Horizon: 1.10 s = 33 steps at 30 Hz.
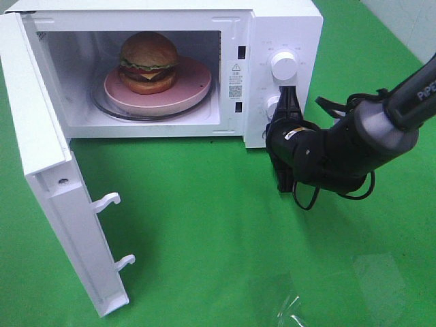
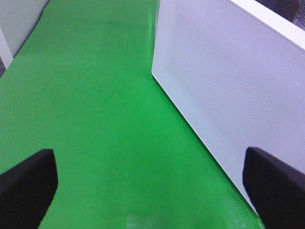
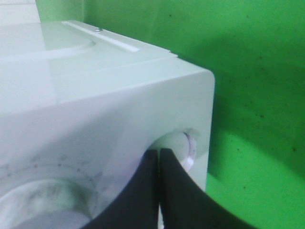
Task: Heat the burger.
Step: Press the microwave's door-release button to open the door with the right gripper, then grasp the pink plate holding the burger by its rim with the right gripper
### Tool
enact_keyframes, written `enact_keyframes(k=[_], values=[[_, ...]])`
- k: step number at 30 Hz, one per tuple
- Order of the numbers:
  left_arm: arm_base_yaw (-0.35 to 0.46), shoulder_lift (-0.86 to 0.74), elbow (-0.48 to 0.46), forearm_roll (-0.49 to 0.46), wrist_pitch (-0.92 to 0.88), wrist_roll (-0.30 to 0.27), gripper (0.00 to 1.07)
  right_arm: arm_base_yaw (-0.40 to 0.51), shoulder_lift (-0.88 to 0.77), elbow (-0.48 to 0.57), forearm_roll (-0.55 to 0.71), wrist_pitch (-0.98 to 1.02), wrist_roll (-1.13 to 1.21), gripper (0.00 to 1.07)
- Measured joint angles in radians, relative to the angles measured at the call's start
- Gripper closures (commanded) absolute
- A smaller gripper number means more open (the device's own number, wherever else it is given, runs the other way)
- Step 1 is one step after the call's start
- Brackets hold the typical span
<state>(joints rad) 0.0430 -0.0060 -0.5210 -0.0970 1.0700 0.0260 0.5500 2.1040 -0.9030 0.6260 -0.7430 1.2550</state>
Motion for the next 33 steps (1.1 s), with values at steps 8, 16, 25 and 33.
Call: enact_keyframes(k=[8,16,25,33], values=[[0.000,0.000,0.000,0.000,0.000,0.000,0.09,-0.001,-0.112,0.073,-0.098,0.106,-0.109,1.07],[0.000,0.000,0.000,0.000,0.000,0.000,0.09,-0.001,-0.249,0.147,-0.273,0.287,-0.286,1.06],[0.000,0.000,0.000,0.000,0.000,0.000,0.09,-0.001,-0.376,0.150,-0.411,0.581,-0.553,1.04],[0.000,0.000,0.000,0.000,0.000,0.000,0.09,-0.001,-0.449,0.150,-0.419,0.830,-0.841,1.02]])
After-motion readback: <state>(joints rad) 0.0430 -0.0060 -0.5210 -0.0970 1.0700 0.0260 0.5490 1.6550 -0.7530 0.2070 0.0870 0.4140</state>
